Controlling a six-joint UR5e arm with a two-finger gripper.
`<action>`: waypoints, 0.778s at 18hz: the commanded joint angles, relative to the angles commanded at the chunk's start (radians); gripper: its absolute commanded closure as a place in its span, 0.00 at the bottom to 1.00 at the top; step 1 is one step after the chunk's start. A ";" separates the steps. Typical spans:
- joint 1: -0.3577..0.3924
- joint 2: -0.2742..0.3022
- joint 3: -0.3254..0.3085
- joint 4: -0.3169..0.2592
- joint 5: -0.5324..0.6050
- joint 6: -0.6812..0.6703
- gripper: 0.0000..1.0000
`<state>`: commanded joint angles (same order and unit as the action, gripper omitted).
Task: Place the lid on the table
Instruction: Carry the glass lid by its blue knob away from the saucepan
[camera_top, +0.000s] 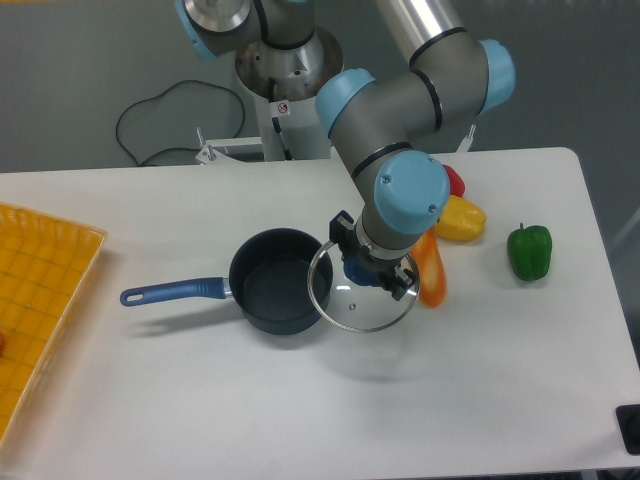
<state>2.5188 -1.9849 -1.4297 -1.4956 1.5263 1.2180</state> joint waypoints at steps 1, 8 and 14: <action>0.000 -0.005 0.005 0.000 0.000 0.000 0.48; 0.006 -0.060 0.046 0.002 -0.002 -0.014 0.48; 0.009 -0.092 0.055 0.003 0.002 -0.014 0.48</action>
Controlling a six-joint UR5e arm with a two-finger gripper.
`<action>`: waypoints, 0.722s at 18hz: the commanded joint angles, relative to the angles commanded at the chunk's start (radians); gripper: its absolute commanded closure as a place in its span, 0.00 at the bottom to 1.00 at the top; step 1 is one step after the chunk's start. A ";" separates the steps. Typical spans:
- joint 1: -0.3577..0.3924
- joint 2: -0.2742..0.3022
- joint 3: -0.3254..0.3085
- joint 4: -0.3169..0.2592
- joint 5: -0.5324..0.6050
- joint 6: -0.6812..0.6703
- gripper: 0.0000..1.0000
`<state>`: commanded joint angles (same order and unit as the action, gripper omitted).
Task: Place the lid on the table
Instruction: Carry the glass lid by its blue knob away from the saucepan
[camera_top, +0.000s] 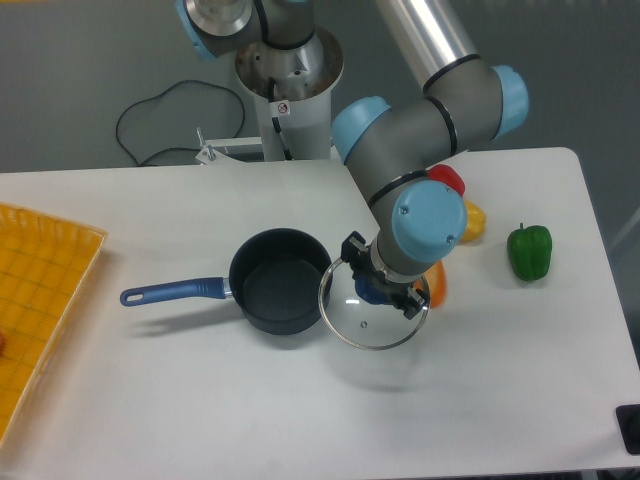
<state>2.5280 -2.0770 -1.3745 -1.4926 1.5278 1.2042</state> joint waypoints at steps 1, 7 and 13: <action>0.000 -0.008 0.002 0.002 0.000 0.000 0.48; 0.000 -0.061 0.041 0.014 -0.005 0.000 0.48; -0.002 -0.094 0.057 0.072 -0.011 -0.032 0.48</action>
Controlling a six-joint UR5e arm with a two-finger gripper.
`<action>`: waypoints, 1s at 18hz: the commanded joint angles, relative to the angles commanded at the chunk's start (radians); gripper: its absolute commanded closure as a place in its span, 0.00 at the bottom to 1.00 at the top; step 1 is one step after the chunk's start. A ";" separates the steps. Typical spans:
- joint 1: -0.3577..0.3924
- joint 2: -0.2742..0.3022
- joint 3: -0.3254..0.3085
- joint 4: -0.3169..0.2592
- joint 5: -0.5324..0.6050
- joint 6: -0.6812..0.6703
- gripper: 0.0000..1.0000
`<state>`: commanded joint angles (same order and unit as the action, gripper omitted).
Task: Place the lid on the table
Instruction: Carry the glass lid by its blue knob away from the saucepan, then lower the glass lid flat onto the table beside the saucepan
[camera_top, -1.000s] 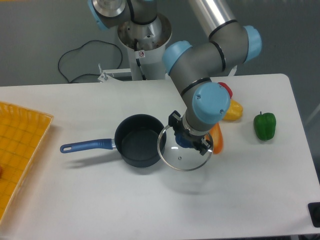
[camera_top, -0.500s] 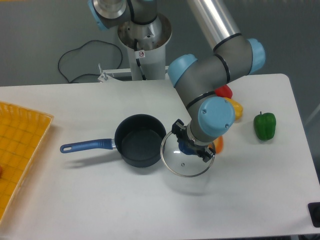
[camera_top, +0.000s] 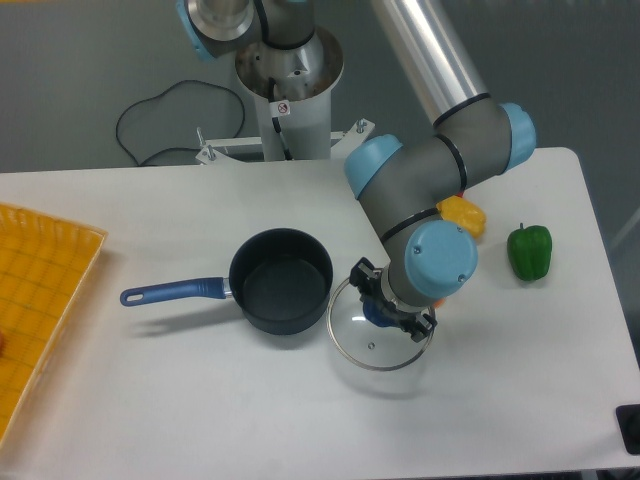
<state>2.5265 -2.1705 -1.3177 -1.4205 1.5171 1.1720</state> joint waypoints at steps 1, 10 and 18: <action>0.000 -0.006 0.005 0.000 -0.003 0.000 0.48; -0.008 -0.045 0.015 0.023 -0.005 -0.015 0.48; -0.012 -0.061 0.015 0.055 -0.028 -0.014 0.48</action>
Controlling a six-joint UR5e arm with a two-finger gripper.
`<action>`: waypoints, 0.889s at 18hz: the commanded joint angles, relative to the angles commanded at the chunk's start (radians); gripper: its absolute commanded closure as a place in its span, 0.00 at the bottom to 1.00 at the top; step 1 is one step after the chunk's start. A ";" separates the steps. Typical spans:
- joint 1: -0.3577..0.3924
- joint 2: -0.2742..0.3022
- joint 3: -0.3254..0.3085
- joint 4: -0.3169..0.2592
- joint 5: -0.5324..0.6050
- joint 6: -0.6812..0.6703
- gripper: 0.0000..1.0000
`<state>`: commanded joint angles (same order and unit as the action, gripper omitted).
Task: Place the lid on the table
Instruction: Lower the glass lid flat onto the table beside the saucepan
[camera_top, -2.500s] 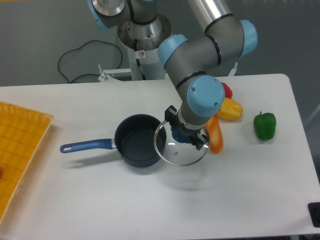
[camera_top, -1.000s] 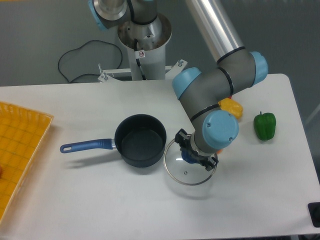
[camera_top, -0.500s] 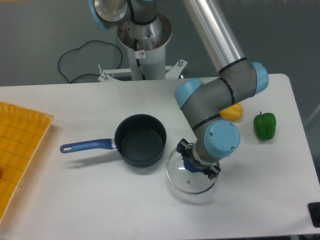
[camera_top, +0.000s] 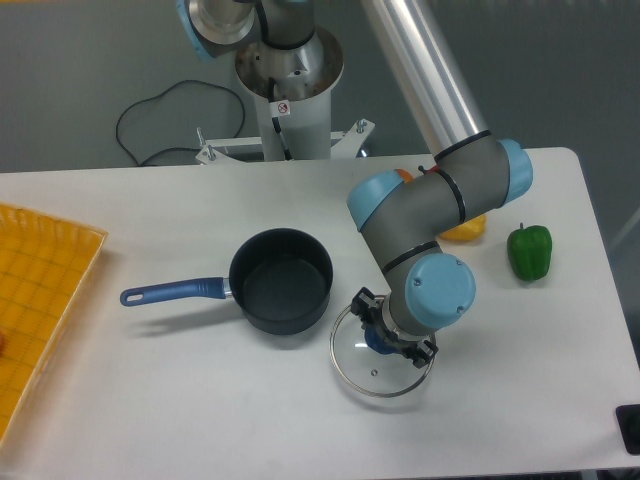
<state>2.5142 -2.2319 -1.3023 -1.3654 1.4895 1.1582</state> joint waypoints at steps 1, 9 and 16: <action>-0.005 0.000 0.000 0.012 -0.003 -0.002 0.48; -0.017 -0.017 -0.002 0.019 -0.017 -0.003 0.48; -0.031 -0.026 -0.012 0.019 -0.025 -0.003 0.48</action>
<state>2.4836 -2.2580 -1.3146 -1.3468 1.4650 1.1551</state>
